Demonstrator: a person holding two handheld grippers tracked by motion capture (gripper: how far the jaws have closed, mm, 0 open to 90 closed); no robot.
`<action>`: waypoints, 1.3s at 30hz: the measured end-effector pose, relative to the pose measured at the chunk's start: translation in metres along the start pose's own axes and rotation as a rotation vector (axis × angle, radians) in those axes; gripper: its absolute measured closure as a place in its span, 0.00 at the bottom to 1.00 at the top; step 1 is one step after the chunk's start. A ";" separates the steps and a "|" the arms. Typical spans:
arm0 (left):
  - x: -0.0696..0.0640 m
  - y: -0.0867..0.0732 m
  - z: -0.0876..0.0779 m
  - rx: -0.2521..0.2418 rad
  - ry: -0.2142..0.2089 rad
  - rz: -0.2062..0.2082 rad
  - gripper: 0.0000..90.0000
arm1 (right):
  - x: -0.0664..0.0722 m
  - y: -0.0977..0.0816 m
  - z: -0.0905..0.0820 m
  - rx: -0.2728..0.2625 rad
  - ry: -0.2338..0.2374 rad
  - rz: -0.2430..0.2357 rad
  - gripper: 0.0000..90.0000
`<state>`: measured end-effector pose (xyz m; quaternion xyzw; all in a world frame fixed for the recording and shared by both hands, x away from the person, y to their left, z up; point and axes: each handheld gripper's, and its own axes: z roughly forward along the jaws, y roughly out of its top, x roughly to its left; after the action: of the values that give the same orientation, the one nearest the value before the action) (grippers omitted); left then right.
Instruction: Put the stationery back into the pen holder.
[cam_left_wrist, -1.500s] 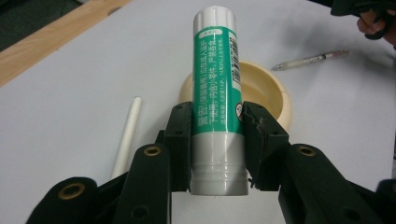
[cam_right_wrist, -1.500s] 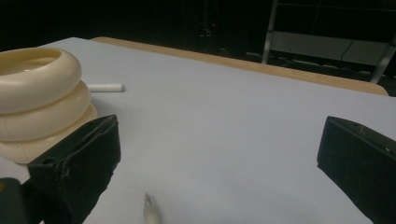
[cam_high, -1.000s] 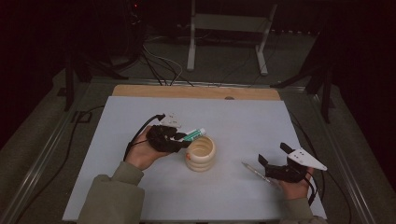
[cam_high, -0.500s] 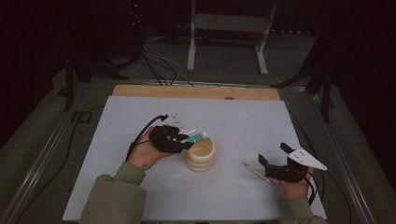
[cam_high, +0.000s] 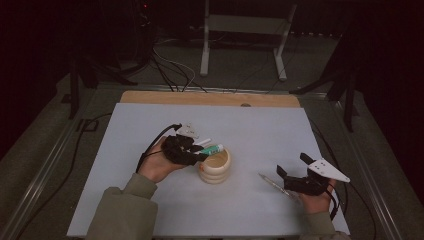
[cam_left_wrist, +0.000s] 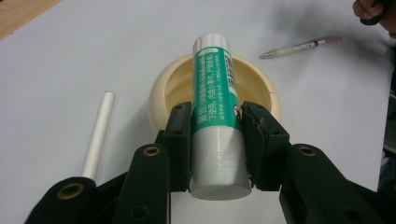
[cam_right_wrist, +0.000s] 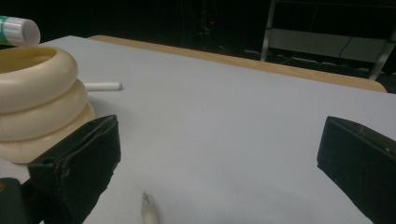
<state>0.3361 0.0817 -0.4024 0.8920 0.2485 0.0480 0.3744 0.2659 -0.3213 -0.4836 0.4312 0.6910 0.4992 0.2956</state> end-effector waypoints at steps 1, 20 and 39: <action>0.000 0.000 0.000 0.001 0.000 0.000 0.73 | 0.000 0.000 0.000 0.000 0.000 0.000 0.00; 0.000 0.004 0.009 0.016 -0.014 -0.010 0.73 | 0.000 0.000 0.000 -0.002 0.000 -0.001 0.00; 0.003 0.010 0.026 0.033 -0.041 -0.032 0.73 | 0.000 0.000 0.001 0.000 0.003 0.001 0.00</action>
<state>0.3499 0.0601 -0.4147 0.8947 0.2558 0.0196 0.3656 0.2667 -0.3214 -0.4839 0.4308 0.6911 0.5001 0.2943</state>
